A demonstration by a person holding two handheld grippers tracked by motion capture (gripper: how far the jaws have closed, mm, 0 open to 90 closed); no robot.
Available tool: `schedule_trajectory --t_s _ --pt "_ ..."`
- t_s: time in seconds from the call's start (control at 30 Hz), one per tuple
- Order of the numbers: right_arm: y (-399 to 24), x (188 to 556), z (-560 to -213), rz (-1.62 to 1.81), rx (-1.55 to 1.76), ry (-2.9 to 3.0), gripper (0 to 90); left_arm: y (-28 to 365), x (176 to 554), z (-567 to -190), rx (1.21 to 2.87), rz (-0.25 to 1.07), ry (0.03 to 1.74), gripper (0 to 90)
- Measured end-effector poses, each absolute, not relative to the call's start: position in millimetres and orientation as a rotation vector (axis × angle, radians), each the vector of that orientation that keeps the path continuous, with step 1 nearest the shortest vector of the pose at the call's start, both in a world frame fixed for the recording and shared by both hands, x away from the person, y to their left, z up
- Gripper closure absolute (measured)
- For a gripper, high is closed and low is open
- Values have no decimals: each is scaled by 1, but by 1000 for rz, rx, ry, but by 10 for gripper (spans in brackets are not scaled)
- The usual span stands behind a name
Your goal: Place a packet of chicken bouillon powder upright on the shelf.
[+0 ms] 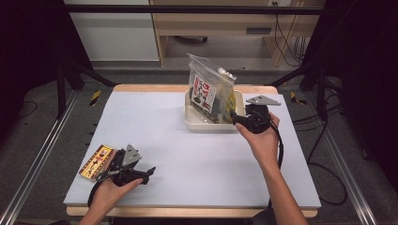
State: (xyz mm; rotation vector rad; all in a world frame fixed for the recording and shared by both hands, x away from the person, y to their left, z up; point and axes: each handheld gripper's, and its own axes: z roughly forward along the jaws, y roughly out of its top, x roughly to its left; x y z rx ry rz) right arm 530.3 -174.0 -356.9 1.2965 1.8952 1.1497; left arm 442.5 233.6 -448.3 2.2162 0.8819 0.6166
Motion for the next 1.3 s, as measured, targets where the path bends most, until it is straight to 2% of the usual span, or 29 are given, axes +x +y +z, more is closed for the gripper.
schedule_trajectory --t_s 0.63,0.83,0.97,1.2,1.3 --pt "-171 492 -416 1065 1260 2021 152 261 448 -427 2172 660 916 47" --pt "-171 488 -425 1032 1251 2071 159 270 455 -418 2224 726 954 54" --pt "-169 483 -427 1014 1207 2091 222 280 459 -408 2263 776 984 54" --pt "-165 469 -429 965 1045 2116 205 302 463 -401 2320 687 1151 53" --pt "-166 466 -432 933 990 2091 163 310 464 -402 2333 637 1209 51"
